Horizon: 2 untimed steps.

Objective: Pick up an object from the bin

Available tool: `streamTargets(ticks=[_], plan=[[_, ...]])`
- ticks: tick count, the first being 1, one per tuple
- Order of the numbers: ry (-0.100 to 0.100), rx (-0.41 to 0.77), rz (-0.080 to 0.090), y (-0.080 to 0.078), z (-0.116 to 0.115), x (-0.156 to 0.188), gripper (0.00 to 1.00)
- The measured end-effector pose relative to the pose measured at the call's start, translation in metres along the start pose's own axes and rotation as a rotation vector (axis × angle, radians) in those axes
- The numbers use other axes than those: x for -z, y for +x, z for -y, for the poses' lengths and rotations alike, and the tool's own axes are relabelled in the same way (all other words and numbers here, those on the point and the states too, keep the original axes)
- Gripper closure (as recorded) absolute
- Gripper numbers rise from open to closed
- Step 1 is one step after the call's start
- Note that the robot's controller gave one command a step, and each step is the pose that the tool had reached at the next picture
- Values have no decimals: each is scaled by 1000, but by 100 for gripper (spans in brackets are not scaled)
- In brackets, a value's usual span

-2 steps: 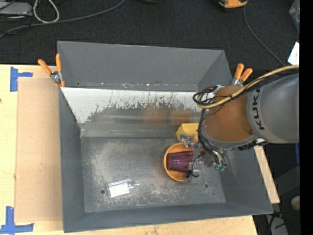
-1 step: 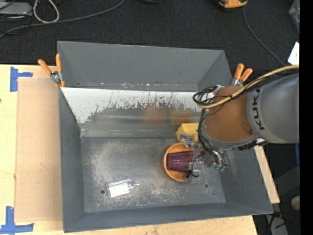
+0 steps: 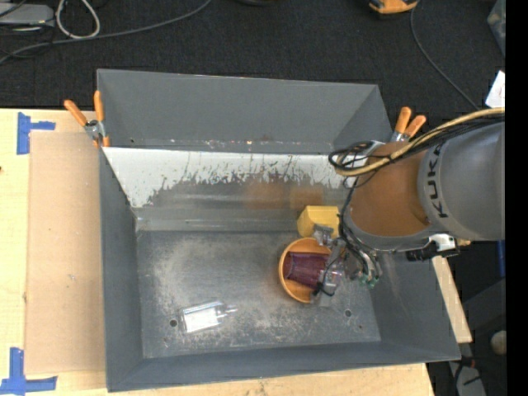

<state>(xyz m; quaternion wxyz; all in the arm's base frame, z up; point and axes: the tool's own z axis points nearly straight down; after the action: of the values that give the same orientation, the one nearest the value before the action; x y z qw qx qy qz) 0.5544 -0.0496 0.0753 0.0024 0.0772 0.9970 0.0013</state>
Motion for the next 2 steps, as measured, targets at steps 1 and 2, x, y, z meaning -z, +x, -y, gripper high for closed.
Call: streamTargets(ticks=[1,2], plan=[[-3,-120,2,3,7,-1,100],[-3,46,6,1,21,2,100]])
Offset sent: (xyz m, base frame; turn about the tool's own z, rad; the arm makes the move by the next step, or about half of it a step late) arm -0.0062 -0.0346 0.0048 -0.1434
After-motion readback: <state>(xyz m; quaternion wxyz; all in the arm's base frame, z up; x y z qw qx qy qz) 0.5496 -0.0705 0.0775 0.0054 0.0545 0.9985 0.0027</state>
